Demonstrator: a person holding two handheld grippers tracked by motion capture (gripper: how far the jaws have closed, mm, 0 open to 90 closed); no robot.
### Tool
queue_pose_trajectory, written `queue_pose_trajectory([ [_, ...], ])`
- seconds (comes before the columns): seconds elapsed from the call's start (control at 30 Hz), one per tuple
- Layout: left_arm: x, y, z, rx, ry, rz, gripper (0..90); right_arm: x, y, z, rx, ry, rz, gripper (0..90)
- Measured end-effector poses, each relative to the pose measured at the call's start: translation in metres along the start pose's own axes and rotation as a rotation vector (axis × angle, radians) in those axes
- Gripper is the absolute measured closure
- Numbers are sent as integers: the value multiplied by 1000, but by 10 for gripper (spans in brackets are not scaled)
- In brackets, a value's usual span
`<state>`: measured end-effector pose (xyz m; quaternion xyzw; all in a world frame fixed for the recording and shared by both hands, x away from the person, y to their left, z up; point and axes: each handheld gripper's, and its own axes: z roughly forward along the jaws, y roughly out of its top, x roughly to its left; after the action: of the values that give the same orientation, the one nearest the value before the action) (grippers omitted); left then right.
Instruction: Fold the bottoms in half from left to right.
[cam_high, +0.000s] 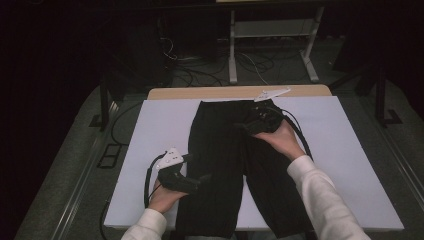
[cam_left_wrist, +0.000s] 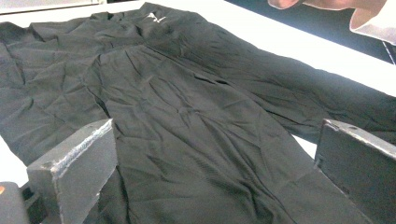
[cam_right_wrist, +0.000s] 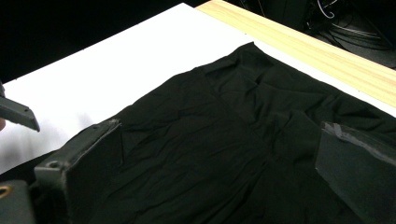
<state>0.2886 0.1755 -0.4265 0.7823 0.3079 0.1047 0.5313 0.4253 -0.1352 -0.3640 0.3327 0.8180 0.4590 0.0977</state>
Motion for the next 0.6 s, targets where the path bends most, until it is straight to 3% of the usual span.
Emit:
queue_pose_trajectory([
  [0.6,1,0,1,-2,-3,-3,0,0,15,31,32,19,-4,17],
])
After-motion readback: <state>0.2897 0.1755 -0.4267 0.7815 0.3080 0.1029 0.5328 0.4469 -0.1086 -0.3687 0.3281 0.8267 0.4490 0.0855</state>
